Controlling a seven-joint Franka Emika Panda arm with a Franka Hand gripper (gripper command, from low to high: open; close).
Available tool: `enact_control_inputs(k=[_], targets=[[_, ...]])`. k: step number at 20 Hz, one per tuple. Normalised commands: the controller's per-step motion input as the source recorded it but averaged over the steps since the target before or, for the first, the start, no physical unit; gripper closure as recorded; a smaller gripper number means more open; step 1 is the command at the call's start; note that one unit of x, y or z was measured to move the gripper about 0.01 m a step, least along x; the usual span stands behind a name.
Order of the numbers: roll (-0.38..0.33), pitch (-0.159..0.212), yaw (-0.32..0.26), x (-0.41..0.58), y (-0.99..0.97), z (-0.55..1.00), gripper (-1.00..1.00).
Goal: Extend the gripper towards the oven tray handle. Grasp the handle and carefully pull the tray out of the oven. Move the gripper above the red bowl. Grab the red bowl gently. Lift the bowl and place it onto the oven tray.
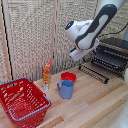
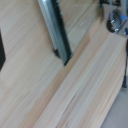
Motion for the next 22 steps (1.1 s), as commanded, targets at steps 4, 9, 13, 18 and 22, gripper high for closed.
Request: enact_control_inputs(k=[4,9,13,18,22], targets=[[0.320,0.000,-0.125,0.141,0.33,0.12,-1.00],[0.350,0.008,-0.085,0.019,0.09,0.00,-1.00],[0.302,0.017,-0.069,0.000,0.04,-0.11,-1.00],[0.186,0.003,-0.059,-0.002,-0.02,-0.31,-1.00],[0.047,-0.016,-0.004,0.000,-0.13,-0.45,-1.00]])
